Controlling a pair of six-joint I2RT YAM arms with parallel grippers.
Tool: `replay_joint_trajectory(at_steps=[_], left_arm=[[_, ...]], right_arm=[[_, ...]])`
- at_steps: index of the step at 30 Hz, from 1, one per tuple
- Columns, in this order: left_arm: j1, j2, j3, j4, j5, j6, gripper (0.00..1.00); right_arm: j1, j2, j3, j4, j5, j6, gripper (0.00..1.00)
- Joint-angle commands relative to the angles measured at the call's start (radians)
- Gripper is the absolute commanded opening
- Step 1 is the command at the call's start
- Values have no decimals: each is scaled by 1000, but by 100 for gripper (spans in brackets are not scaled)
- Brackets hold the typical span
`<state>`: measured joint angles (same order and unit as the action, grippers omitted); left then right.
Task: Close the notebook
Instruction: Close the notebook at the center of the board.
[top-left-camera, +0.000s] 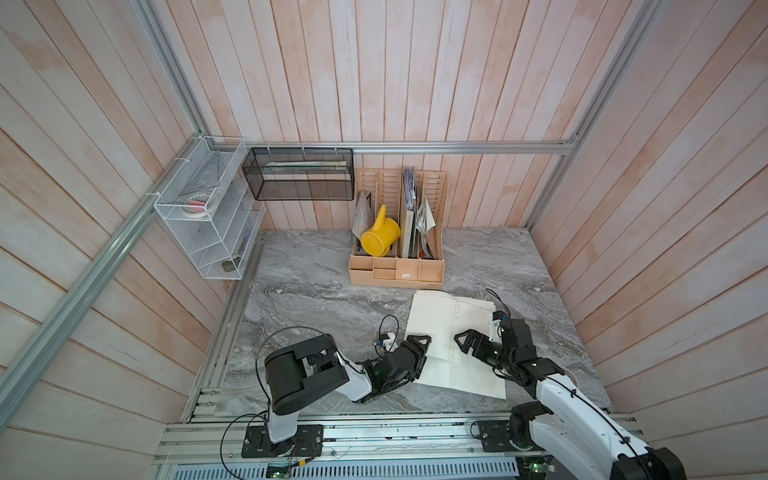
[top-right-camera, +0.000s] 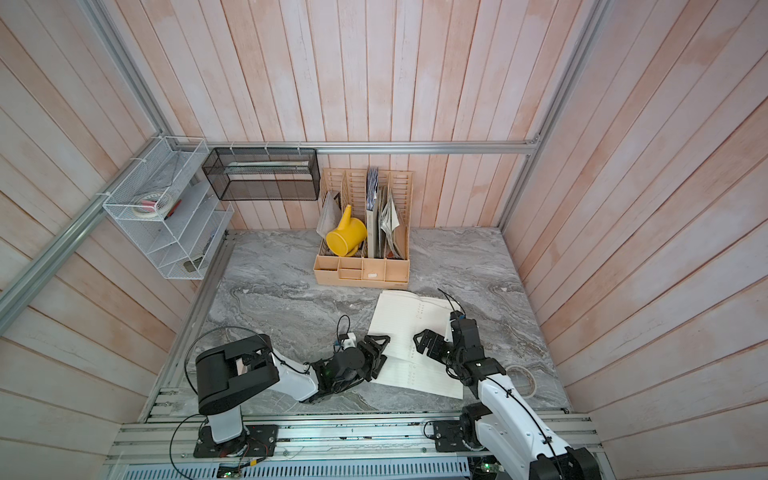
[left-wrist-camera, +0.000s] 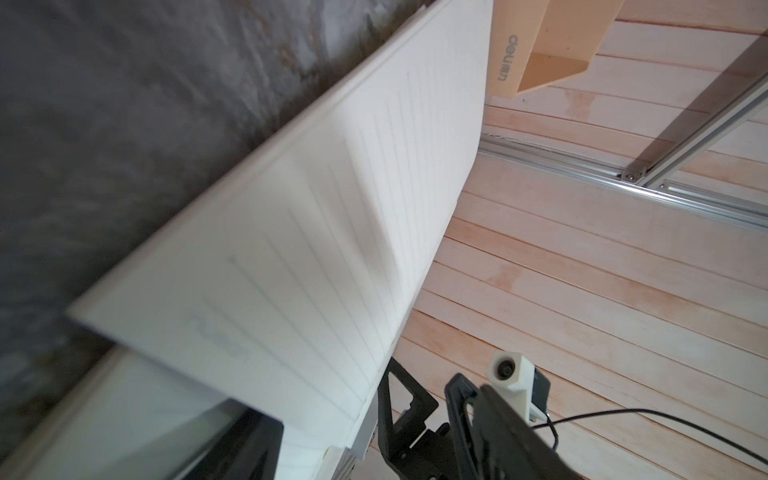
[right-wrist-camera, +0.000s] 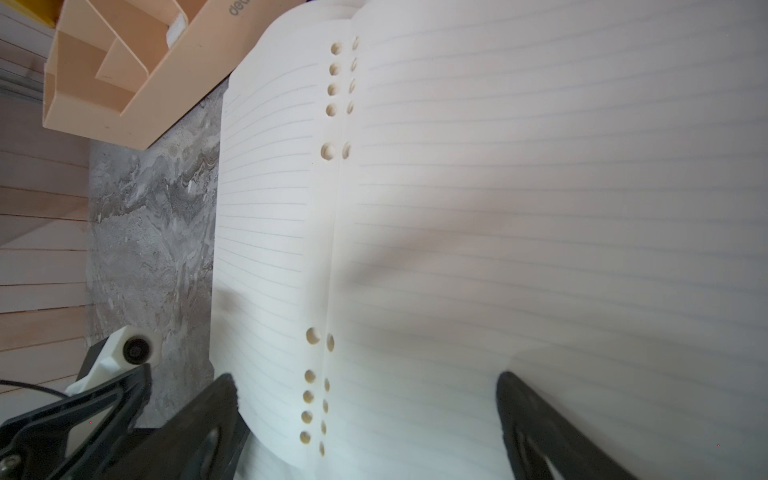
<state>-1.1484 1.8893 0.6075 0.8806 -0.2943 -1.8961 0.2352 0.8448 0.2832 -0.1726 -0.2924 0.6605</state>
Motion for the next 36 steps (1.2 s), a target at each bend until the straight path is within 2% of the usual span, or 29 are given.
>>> replay_joint_trajectory(at_steps=[1,5,13,21,25,27,32,36], left_arm=[[6,62,-19,-64,-65,23,75],[6,57,-8,-91,-78,53,71],[6,66,-10,-68,-74,81,40],[0,54,-20,-21,-80,132,16],[-5,37,-53,80,-101,196,2],[-7,26,-72,147,-107,236,0],[-10,-6,-139,434,-96,438,0],[-17,-63,-160,483,-73,537,0]], right_arm=[[6,-3,-26,-31,-39,-2,98],[6,-1,-28,-28,-39,-1,98],[5,15,-30,-19,-45,-2,98],[6,13,-29,-22,-49,-4,98],[7,2,-22,-30,-41,-4,98],[10,-7,-11,-42,-27,-4,98],[15,-24,73,-103,33,-35,98],[17,3,176,-148,51,-73,98]])
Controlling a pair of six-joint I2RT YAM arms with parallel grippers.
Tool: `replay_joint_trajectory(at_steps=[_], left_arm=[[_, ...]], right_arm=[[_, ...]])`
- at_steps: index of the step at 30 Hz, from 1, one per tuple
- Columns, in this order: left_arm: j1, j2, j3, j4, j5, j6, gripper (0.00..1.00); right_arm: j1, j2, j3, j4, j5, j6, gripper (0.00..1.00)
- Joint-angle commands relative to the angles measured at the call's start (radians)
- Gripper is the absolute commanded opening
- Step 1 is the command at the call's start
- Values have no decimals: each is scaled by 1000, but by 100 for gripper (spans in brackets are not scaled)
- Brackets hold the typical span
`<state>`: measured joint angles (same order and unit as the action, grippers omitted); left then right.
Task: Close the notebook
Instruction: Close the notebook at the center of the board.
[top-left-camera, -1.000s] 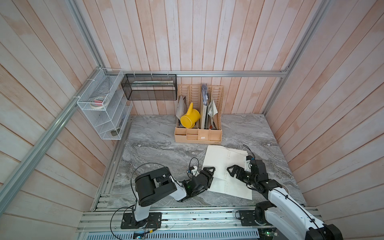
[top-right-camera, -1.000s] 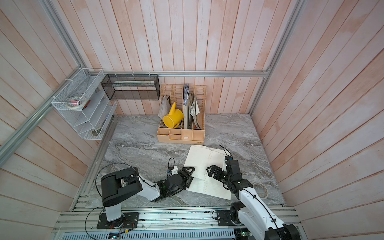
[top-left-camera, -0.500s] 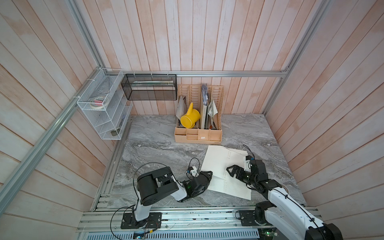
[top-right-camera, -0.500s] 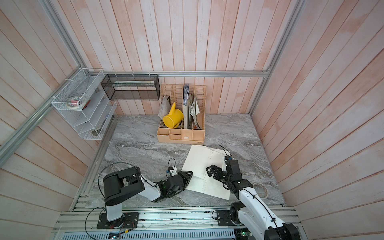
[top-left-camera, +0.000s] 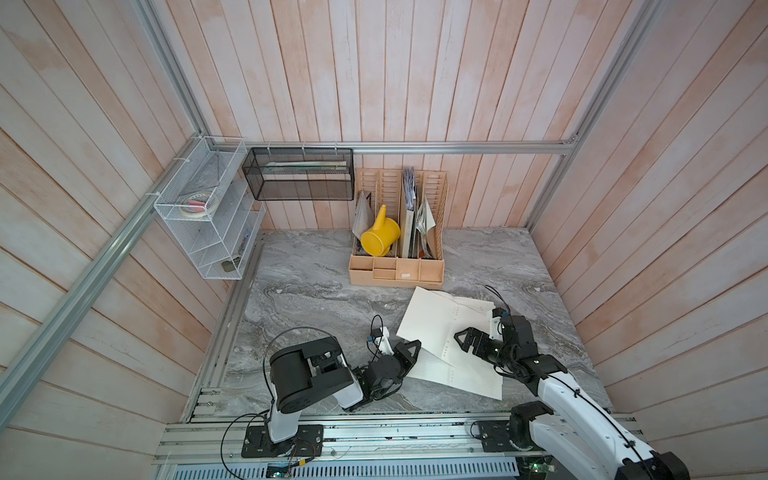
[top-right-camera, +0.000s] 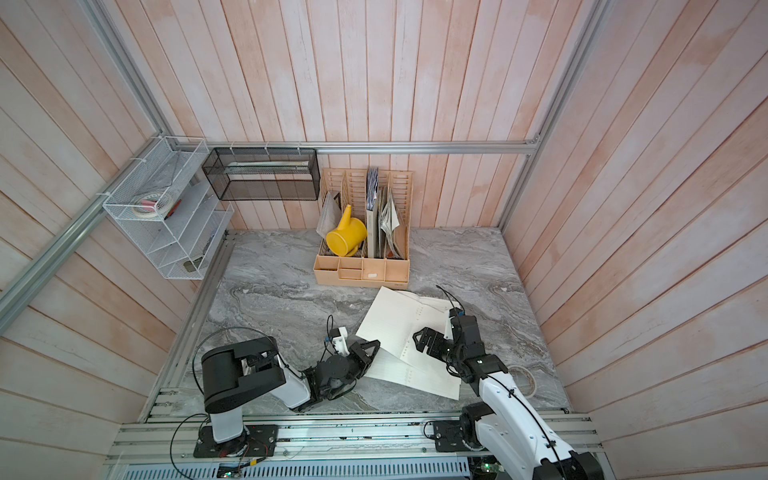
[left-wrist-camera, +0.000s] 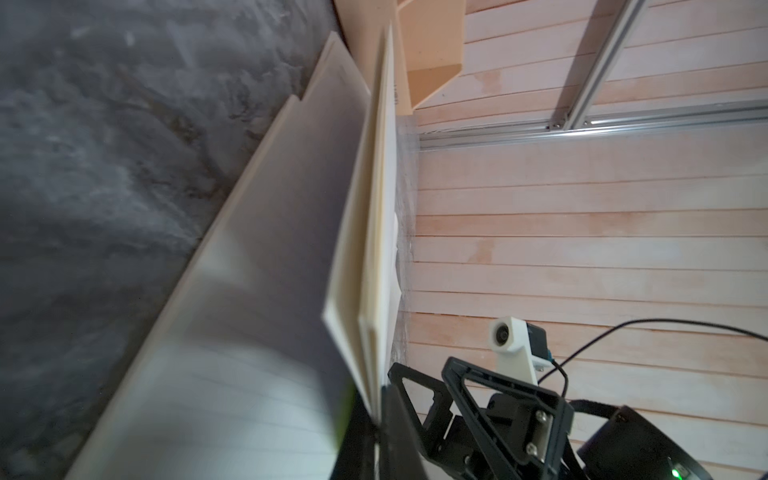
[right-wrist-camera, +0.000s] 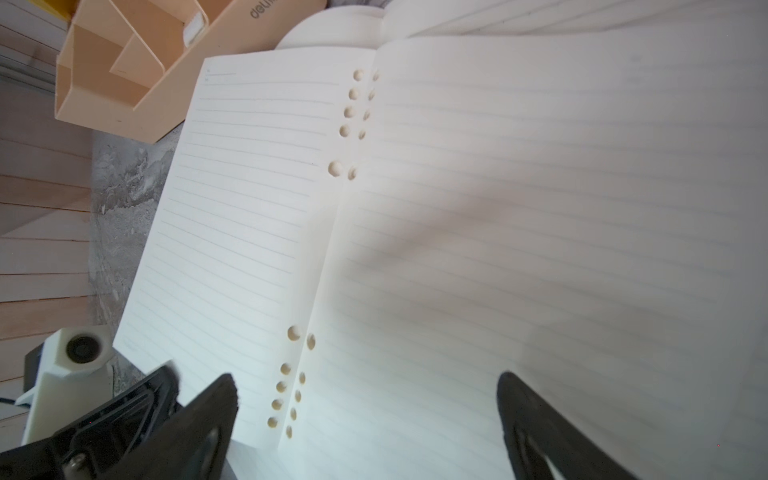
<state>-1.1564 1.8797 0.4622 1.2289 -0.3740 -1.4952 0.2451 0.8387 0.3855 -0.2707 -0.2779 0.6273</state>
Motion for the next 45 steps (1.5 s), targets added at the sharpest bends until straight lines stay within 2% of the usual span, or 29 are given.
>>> replay_joint_trajectory(at_steps=[1,5,9,13,16,25,31,33,38,41,45], left_arm=[[-11,-72,-22,139,13,153,0],[-19,-179,-71,65,13,181,0],[-42,-340,-126,-139,-24,183,0],[-85,-568,-117,-512,-165,234,0],[-91,-697,-108,-719,-263,245,0],[-97,-951,-79,-1279,-488,115,0],[-96,-1117,-43,-1656,-537,-23,0],[-97,-1159,-17,-1756,-547,-25,0],[-96,-1203,65,-2049,-589,-120,0],[-96,-1207,82,-2141,-603,-164,0],[-92,-1193,87,-2220,-633,-229,0]], right_arm=[[9,19,95,-52,35,-42,98],[32,53,143,-22,33,-28,98],[73,91,166,28,42,-3,98],[132,131,162,91,53,34,98],[177,162,162,136,48,58,98],[255,246,174,294,-28,94,98],[306,354,217,422,-84,124,98],[327,414,250,468,-107,128,98],[390,594,343,597,-202,162,98],[426,683,386,681,-250,192,98],[477,759,434,716,-247,211,98]])
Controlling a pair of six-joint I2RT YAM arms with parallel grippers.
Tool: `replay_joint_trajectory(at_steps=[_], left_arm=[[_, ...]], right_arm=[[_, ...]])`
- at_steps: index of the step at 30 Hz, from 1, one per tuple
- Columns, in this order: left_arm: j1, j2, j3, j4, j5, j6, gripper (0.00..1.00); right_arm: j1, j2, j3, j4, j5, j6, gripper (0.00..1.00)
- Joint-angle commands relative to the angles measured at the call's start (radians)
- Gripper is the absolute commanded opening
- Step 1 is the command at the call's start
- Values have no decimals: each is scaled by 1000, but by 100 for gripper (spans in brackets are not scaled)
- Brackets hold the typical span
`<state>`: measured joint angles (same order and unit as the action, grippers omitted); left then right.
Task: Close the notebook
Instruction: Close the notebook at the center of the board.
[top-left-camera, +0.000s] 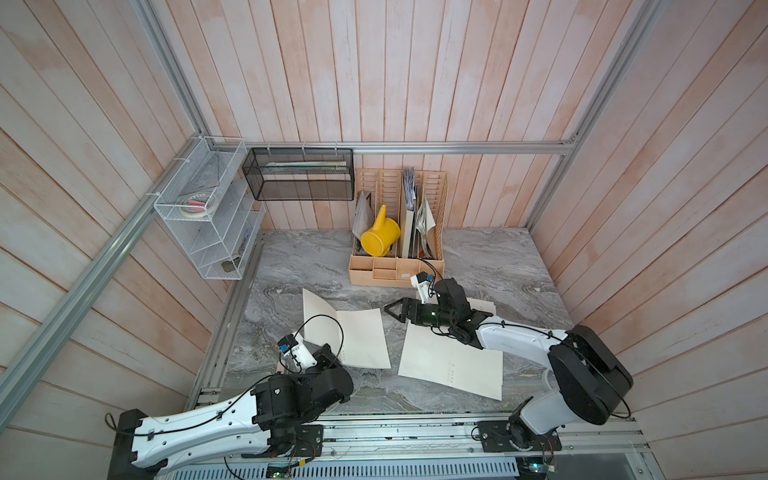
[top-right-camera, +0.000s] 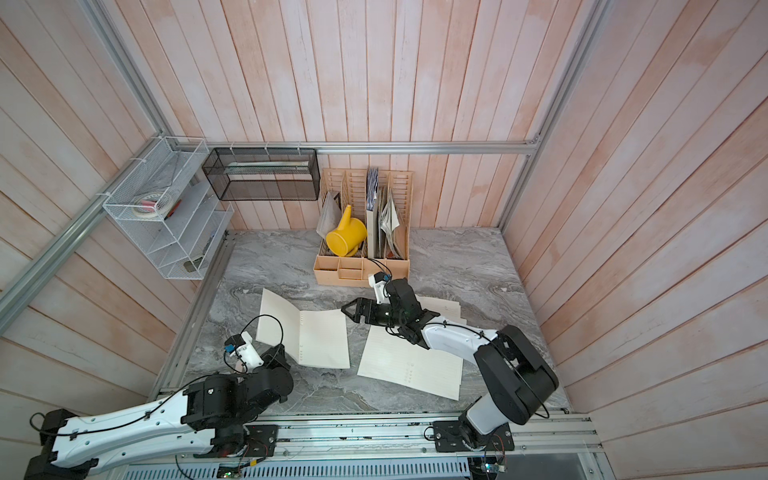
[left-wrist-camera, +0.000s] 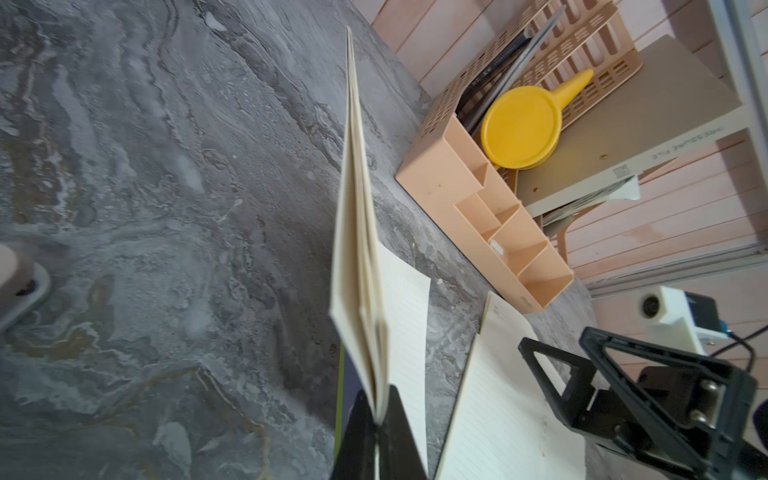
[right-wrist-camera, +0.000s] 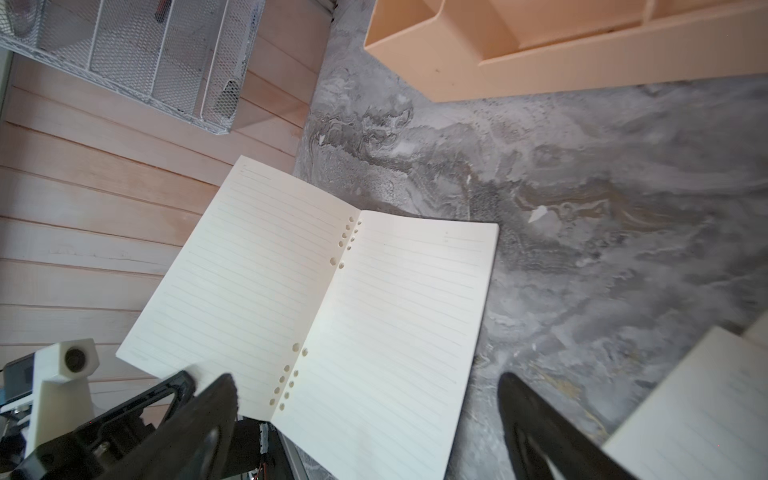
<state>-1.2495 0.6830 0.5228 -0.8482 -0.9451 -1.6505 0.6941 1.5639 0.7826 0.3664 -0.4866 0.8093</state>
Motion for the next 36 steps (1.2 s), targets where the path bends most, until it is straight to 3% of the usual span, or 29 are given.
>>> replay_joint_trajectory(at_steps=[1,7,15,30,36], left_arm=[[2,4,30,-159,-71,-78,0],[41,-36,14,-111,-59,46,0],[135,-87,-74,181,71,326,0],[186,-63,-87,224,123,376,0],[187,-41,-97,296,142,449,3]], right_arm=[[36,52,47,86,-46,32,98],[80,147,76,153,-80,66,98],[122,254,120,199,-109,84,98],[145,391,122,223,-100,87,98],[148,419,90,250,-97,101,98]])
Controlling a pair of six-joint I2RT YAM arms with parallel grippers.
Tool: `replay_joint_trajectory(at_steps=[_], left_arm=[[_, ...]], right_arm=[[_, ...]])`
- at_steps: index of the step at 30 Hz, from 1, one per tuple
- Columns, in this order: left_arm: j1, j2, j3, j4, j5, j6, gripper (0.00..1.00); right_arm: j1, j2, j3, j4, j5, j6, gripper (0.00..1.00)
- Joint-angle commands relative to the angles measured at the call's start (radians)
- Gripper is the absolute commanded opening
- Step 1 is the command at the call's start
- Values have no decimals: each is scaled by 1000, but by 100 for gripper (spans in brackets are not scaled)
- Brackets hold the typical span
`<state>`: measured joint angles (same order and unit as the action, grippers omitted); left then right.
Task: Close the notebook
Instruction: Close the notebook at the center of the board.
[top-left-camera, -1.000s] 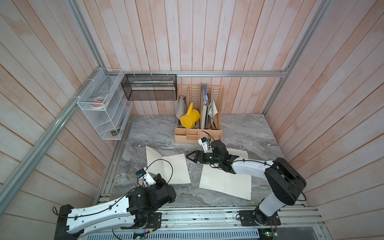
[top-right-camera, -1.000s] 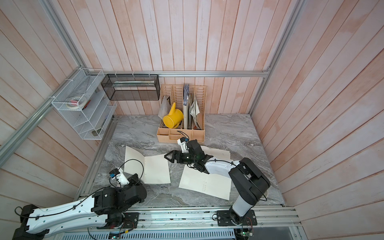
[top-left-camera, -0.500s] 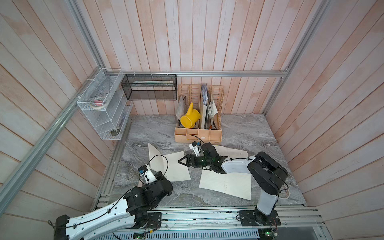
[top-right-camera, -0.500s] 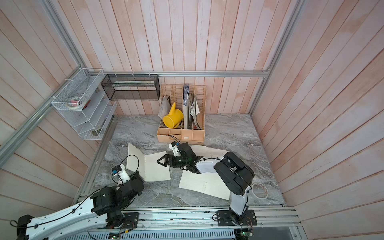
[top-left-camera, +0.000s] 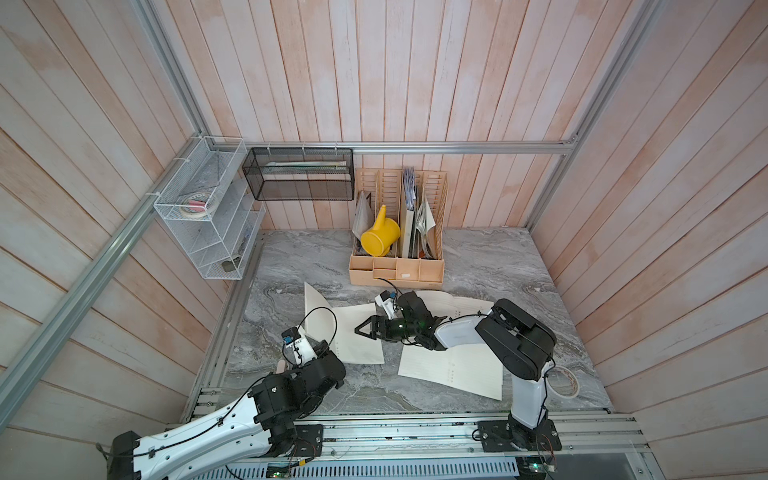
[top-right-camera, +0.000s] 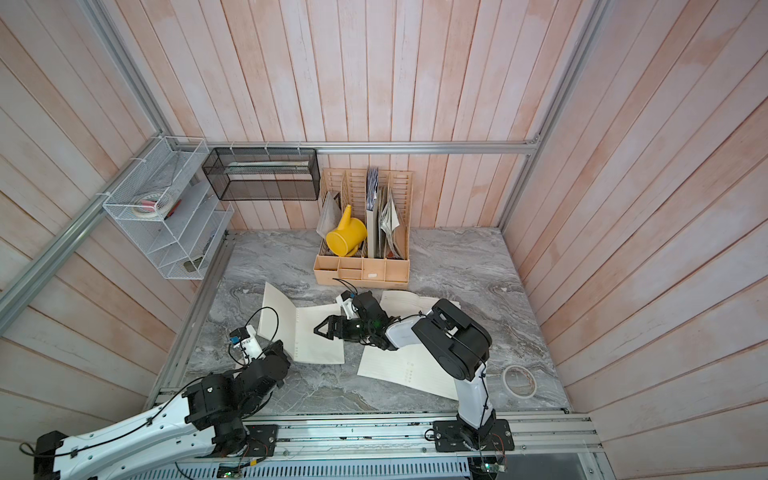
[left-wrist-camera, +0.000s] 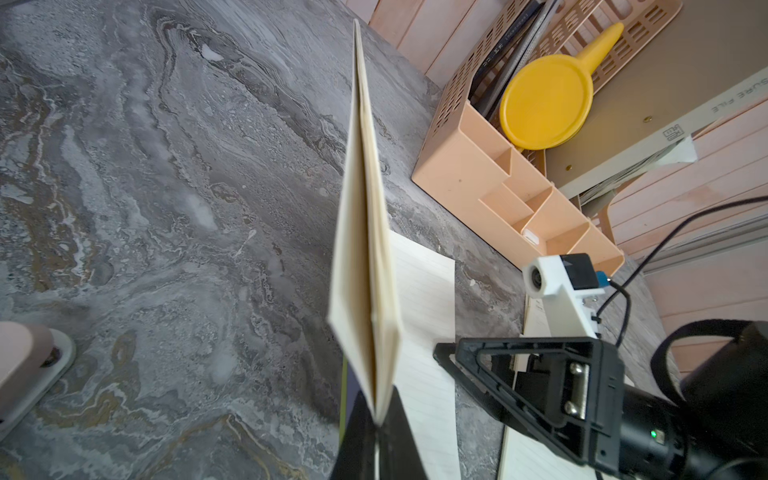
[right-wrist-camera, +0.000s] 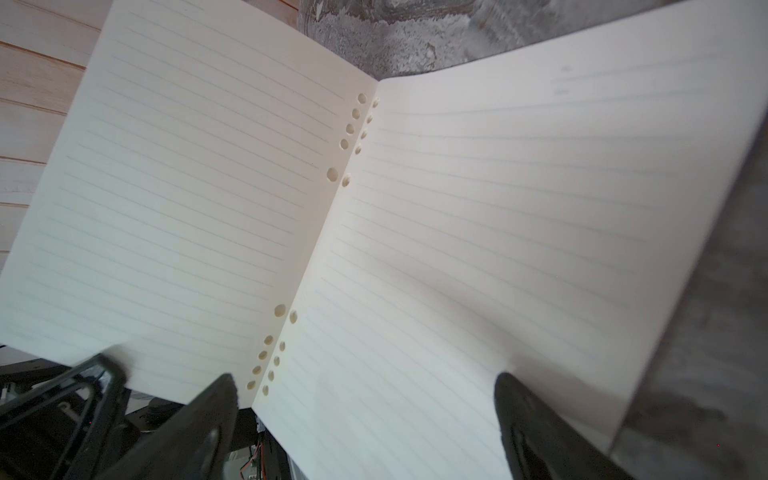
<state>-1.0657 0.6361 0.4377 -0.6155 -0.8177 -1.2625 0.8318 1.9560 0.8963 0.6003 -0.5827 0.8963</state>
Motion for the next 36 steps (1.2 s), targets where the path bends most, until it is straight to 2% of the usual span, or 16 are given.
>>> replay_joint_trajectory(at_steps=[1,7,9,20,23,24,26,28,30,31,33,36], left_arm=[[4,13,-14,81,15,70,8],[5,67,-32,246,67,162,39],[5,85,-32,272,83,172,45],[7,54,-88,424,145,247,50],[44,53,-75,414,168,279,51],[82,60,-62,410,205,303,51],[239,90,-43,455,378,388,51],[452,152,-29,530,678,452,52],[626,242,-9,595,929,495,52],[680,291,8,608,1017,509,52],[747,375,42,607,1116,533,52],[796,450,54,630,1186,516,53]], right_arm=[[10,29,-28,16,1,14,98],[10,39,-45,33,-6,25,98],[10,42,-50,40,-9,27,98],[10,30,-76,47,-3,28,98],[10,29,-71,36,0,23,98],[9,28,-71,34,-1,21,98],[10,25,-71,28,-1,17,98],[10,21,-68,23,0,12,98],[10,15,-64,16,2,6,98],[10,9,-61,7,7,2,98],[10,-4,-50,-18,15,-12,98],[10,-25,-31,-68,29,-40,98]])
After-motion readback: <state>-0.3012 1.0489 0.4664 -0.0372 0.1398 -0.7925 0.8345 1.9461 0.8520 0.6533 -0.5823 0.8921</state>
